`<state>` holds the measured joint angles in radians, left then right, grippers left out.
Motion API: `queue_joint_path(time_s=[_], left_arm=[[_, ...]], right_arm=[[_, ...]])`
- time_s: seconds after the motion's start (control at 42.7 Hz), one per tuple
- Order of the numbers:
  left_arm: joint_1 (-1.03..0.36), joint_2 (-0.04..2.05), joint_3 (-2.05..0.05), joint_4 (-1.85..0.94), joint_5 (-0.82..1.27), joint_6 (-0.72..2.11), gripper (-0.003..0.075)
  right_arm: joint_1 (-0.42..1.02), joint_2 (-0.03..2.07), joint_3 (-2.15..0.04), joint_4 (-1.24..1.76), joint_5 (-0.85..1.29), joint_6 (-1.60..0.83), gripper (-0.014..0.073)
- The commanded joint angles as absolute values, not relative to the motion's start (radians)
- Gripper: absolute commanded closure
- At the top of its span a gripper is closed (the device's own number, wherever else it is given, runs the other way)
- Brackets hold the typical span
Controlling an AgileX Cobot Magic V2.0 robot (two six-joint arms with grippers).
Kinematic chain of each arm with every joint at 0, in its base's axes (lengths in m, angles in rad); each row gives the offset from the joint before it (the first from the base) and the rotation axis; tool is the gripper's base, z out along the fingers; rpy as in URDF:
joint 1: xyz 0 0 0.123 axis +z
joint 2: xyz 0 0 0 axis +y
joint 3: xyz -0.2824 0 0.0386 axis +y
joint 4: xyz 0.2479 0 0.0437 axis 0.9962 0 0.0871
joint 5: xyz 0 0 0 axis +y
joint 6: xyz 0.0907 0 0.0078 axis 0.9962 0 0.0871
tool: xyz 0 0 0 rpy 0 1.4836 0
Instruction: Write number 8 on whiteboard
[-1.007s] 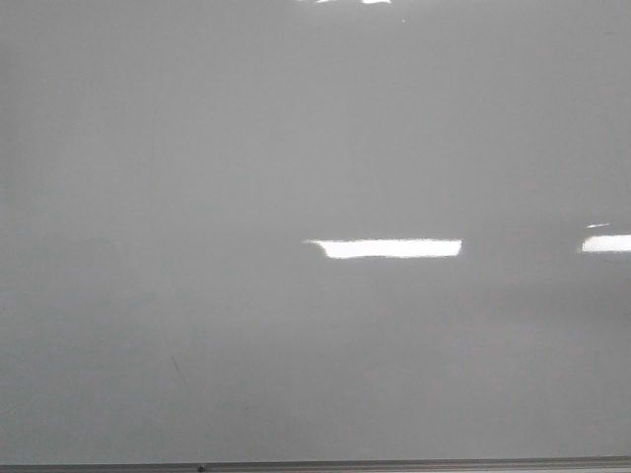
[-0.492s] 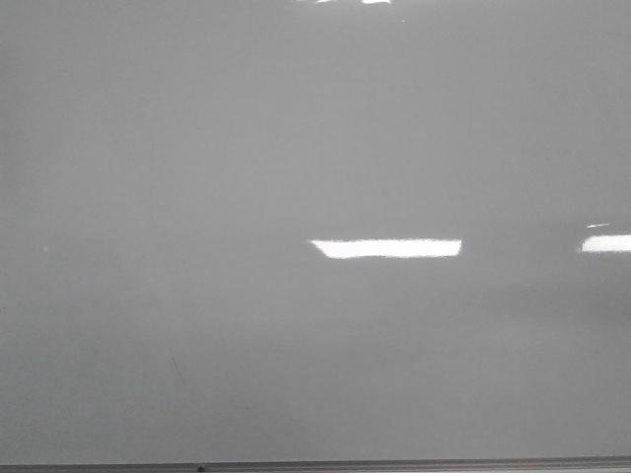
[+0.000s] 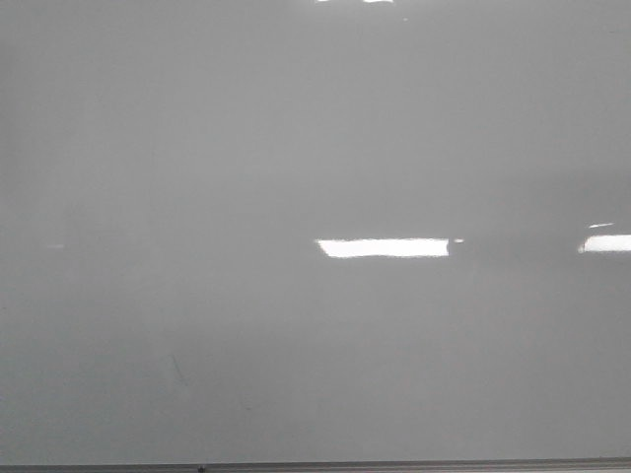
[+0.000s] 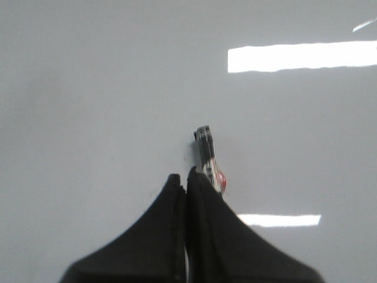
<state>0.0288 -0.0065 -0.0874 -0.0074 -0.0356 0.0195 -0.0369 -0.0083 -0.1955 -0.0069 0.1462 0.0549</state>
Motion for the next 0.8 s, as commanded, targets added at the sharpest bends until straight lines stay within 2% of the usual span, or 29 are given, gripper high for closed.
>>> queue_joint_path(time_s=[0.0,0.304,0.468,0.773], left_arm=[[0.020,0.004,-0.245,-0.013,-0.041,0.013,0.0741],[0.020,0.223,-0.644,-0.013,0.319,0.013,0.0741],[0.020,0.339,-0.786,-0.013,0.484,0.013,0.0741],[0.020,0.438,-0.785,-0.017,0.559,0.013,0.0741]], right_arm=[[-0.042,0.046,-0.350,-0.021,0.233,0.053,0.0663],[-0.042,0.282,-0.700,-0.020,0.512,0.043,0.0663],[-0.042,0.394,-0.846,-0.020,0.667,0.041,0.0663],[-0.042,0.510,-0.853,-0.020,0.722,0.041,0.0663]])
